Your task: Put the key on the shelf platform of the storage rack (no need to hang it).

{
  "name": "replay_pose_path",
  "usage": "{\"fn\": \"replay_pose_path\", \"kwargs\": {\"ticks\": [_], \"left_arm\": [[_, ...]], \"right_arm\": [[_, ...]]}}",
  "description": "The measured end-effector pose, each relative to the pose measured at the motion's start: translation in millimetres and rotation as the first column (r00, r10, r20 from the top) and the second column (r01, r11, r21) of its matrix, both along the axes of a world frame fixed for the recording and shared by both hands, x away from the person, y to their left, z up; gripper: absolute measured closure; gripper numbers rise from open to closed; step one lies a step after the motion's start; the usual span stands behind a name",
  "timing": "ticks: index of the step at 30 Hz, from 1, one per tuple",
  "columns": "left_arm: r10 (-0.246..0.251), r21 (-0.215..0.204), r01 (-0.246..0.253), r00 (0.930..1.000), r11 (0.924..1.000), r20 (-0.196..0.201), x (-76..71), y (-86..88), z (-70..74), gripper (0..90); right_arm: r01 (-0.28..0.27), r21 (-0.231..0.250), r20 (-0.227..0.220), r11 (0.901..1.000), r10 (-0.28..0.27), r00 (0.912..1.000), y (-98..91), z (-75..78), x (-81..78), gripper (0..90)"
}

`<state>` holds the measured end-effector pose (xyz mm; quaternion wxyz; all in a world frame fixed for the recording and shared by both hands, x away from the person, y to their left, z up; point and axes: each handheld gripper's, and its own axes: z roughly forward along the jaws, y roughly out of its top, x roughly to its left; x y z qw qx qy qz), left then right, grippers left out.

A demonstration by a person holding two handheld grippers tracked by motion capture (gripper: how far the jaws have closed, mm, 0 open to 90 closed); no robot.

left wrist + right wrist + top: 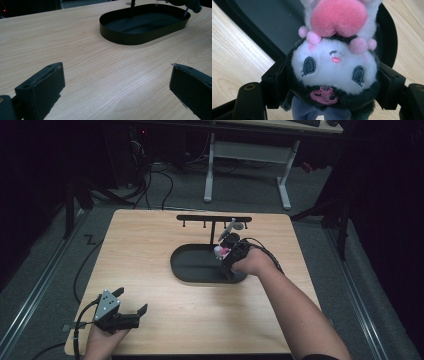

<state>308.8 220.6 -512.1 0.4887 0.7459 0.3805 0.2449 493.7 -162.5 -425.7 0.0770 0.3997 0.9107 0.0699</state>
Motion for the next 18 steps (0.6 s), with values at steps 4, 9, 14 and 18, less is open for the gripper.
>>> {"fn": "replay_pose_path", "kwargs": {"ticks": [4, 9, 14, 18], "left_arm": [[0.001, -0.001, -0.001, 1.0, 1.0, -0.003, 0.5, 0.3, -0.1, 0.6], [0.003, -0.003, -0.003, 1.0, 1.0, -0.001, 0.7, 0.3, -0.1, 0.6], [0.001, -0.004, -0.001, 1.0, 1.0, -0.002, 0.7, 0.3, -0.1, 0.6], [-0.001, -0.006, 0.001, 1.0, 1.0, -0.001, 0.8, -0.3, -0.4, 0.6]], "right_arm": [[0.004, -0.01, 0.002, 0.9999, -0.004, 1.0, 3.8, -6.3, 4.2, 25.4], [0.0, -0.026, 0.008, 0.9997, 0.0, 1.0, 5.0, -11.4, 8.0, 25.4], [-0.001, -0.03, -0.002, 0.9995, 0.001, 1.0, 12.8, -17.6, 9.0, 25.2], [-0.024, -0.029, -0.001, 0.9993, 0.024, 0.9997, 20.3, -20.2, 11.3, 25.2]]}}
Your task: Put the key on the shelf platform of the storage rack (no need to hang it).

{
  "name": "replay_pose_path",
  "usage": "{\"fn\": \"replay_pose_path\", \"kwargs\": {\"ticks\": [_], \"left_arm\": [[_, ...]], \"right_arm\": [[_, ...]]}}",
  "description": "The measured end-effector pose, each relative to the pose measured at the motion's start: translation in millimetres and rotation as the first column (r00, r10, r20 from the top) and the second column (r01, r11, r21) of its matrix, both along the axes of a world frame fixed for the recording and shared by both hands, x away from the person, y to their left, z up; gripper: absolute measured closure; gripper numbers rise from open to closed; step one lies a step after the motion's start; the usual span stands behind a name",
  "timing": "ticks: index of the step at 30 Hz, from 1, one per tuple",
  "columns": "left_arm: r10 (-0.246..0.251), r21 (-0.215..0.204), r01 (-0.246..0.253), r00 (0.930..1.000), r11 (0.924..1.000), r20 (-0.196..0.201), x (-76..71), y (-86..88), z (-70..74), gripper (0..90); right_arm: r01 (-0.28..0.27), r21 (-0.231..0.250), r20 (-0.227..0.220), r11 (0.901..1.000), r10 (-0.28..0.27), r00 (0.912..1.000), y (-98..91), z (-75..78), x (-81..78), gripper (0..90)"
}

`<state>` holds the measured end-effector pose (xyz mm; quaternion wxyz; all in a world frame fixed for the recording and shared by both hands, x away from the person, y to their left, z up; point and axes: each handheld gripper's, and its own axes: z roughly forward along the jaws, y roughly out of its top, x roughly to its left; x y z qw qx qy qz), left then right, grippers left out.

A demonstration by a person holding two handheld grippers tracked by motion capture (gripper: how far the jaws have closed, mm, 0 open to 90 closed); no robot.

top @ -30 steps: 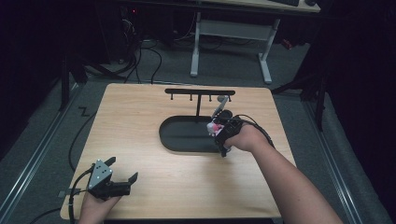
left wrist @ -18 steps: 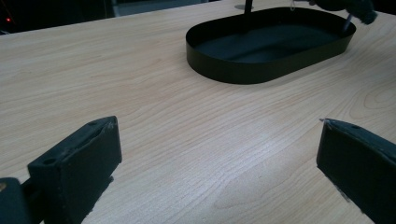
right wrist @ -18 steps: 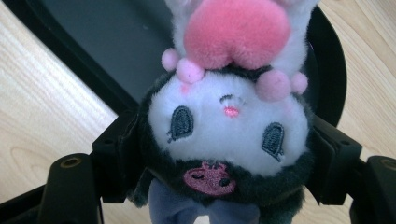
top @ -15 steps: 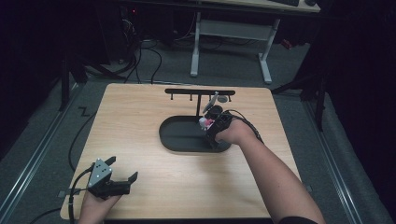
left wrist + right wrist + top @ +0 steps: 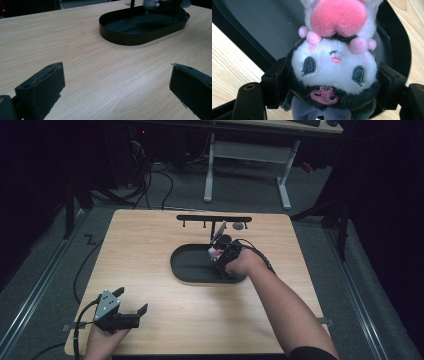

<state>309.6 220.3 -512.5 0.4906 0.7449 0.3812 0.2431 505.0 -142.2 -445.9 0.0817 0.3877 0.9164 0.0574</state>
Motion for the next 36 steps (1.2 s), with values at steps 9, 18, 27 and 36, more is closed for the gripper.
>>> {"fn": "replay_pose_path", "kwargs": {"ticks": [9, 18, 27, 36], "left_arm": [[0.0, -0.001, 0.0, 1.0, 1.0, -0.002, 0.0, 1.3, 0.2, 0.6], [0.002, -0.006, -0.002, 1.0, 1.0, -0.002, 0.1, 2.5, 0.2, 0.6], [0.0, -0.004, 0.0, 1.0, 1.0, -0.004, 0.5, 1.7, -0.3, 0.6], [0.0, -0.004, 0.0, 1.0, 1.0, -0.004, 0.7, 2.0, -0.2, 0.6]], "right_arm": [[-0.019, -0.012, 0.001, 0.9997, 0.019, 0.9998, 16.4, -5.0, 8.7, 25.2], [-0.021, -0.03, -0.013, 0.9993, 0.021, 0.9997, 20.2, -15.8, 14.4, 25.1], [-0.009, -0.026, -0.024, 0.9996, 0.009, 0.9997, 17.3, -23.4, 15.7, 24.8], [0.007, -0.02, -0.03, 0.9998, -0.008, 0.9995, 15.4, -34.3, 17.8, 24.3]]}}
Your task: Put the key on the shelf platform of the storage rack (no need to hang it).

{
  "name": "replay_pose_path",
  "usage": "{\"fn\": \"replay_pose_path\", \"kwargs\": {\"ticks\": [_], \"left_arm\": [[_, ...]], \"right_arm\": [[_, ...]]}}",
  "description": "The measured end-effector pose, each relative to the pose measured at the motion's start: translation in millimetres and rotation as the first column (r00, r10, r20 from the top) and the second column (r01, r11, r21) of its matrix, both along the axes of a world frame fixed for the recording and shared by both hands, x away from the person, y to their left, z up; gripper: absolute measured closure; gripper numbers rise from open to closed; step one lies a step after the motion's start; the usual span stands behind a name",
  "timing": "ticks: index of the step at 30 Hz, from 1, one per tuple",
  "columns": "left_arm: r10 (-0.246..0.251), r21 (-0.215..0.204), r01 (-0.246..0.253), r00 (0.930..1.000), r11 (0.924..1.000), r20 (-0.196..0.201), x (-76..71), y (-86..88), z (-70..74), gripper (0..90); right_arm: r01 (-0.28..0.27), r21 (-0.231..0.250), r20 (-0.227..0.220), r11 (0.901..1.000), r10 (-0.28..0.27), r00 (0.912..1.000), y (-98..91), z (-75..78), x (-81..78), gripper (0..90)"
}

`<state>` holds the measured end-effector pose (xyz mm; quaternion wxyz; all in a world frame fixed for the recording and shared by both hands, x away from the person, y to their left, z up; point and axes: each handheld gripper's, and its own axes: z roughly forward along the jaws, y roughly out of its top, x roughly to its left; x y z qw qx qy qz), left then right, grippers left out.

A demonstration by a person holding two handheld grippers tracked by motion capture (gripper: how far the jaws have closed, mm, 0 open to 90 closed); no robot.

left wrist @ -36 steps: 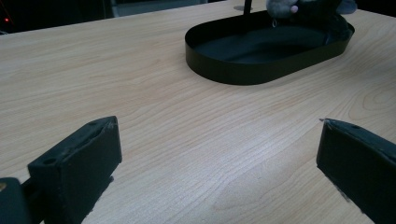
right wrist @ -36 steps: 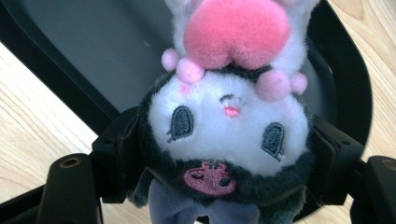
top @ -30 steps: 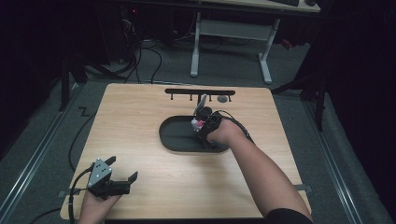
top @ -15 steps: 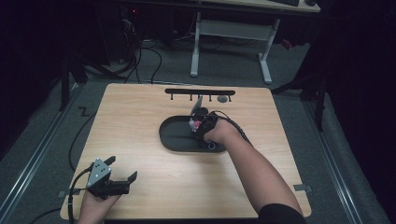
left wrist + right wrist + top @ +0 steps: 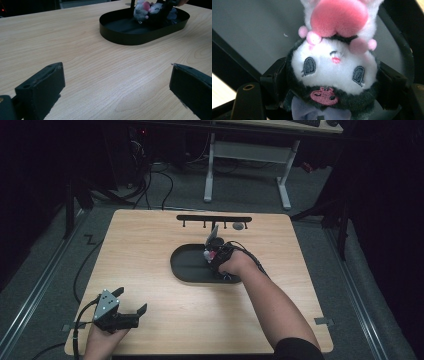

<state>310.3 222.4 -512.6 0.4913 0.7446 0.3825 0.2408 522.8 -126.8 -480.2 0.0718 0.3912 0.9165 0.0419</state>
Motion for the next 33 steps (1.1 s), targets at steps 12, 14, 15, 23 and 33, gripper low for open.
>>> {"fn": "replay_pose_path", "kwargs": {"ticks": [12, 14, 15, 23, 33], "left_arm": [[-0.003, -0.002, 0.003, 1.0, 1.0, 0.001, 0.1, -0.8, 0.0, 0.6], [-0.004, 0.0, 0.004, 1.0, 1.0, 0.001, 0.1, -1.1, -0.1, 0.6], [-0.004, -0.001, 0.004, 1.0, 1.0, 0.001, 0.1, -1.1, -0.1, 0.6], [-0.007, 0.0, 0.007, 1.0, 1.0, -0.003, 0.5, -1.4, -0.3, 0.7], [-0.01, 0.001, 0.01, 0.9999, 0.9999, -0.006, 1.1, -3.3, -1.0, 0.6]], "right_arm": [[0.018, 0.002, 0.001, 0.9998, -0.018, 0.9998, -2.0, -4.3, 0.0, 19.6], [0.011, -0.001, 0.008, 0.9999, -0.011, 0.9999, -2.2, -4.6, 0.2, 19.1], [0.034, 0.01, 0.003, 0.9994, -0.034, 0.9994, -1.5, -3.7, -1.0, 17.6], [0.02, 0.029, 0.035, 0.9994, -0.021, 0.9992, -5.1, 4.7, -2.0, 15.1], [0.024, 0.041, 0.055, 0.9989, -0.026, 0.9981, -7.0, 18.2, -9.0, 15.1]]}}
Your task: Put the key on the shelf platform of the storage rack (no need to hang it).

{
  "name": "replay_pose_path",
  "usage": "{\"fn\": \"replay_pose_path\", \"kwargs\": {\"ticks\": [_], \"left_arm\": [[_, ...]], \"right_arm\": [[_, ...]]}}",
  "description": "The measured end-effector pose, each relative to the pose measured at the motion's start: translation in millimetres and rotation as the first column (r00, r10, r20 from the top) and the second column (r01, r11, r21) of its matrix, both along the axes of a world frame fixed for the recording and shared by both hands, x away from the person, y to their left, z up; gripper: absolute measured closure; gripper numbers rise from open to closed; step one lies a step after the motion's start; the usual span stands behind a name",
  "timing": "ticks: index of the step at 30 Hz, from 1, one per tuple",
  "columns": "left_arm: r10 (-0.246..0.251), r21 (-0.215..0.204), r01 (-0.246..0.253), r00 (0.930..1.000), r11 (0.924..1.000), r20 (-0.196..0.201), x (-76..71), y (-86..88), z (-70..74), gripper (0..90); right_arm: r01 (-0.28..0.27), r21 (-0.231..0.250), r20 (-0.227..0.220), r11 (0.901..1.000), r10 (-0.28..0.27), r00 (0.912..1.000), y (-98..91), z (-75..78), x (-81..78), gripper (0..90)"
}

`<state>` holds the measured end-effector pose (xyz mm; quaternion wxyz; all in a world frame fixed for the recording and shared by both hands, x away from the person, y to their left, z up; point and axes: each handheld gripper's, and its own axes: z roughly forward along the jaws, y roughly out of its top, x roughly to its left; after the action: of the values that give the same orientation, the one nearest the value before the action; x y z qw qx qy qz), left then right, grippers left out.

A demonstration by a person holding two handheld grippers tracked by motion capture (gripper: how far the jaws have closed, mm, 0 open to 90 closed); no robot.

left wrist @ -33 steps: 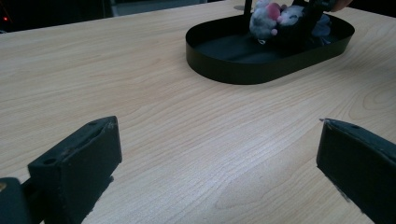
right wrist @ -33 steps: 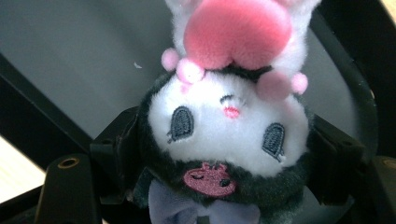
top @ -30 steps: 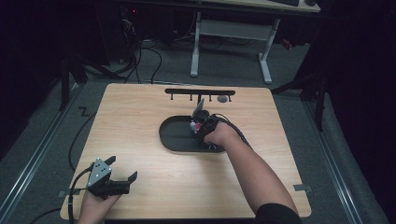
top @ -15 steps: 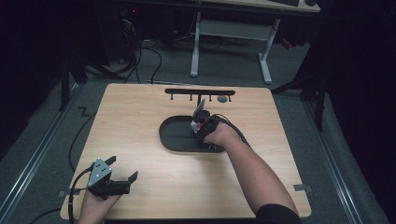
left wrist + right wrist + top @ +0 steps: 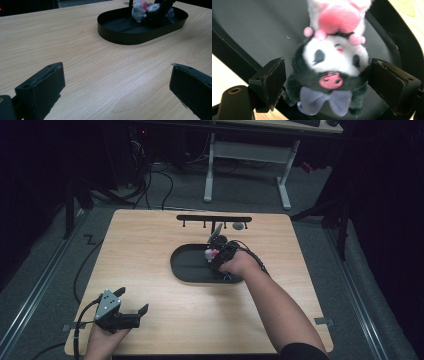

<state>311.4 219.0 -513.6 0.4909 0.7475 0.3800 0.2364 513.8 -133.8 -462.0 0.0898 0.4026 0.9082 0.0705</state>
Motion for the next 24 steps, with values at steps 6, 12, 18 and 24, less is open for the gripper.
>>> {"fn": "replay_pose_path", "kwargs": {"ticks": [6, 12, 18, 24], "left_arm": [[-0.003, 0.002, 0.003, 1.0, 1.0, -0.007, 0.7, -0.9, -0.8, 0.6], [0.001, 0.003, -0.001, 1.0, 1.0, -0.008, 0.3, -0.2, -0.6, 0.7], [-0.001, 0.004, 0.001, 1.0, 1.0, -0.007, -0.4, -0.3, -0.5, 0.6], [-0.001, 0.007, 0.001, 1.0, 1.0, -0.007, 0.2, 0.4, -0.4, 0.7]], "right_arm": [[0.022, 0.008, 0.013, 0.9997, -0.023, 0.9997, -2.2, 7.5, -2.9, 15.2], [0.013, 0.009, 0.041, 0.9999, -0.013, 0.9991, -4.1, 11.7, -7.6, 15.3], [0.01, 0.019, 0.059, 0.9998, -0.012, 0.9982, -7.4, 16.4, -15.4, 15.7], [0.017, 0.053, 0.088, 0.9985, -0.021, 0.9959, -14.4, 19.4, -33.0, 16.0]]}}
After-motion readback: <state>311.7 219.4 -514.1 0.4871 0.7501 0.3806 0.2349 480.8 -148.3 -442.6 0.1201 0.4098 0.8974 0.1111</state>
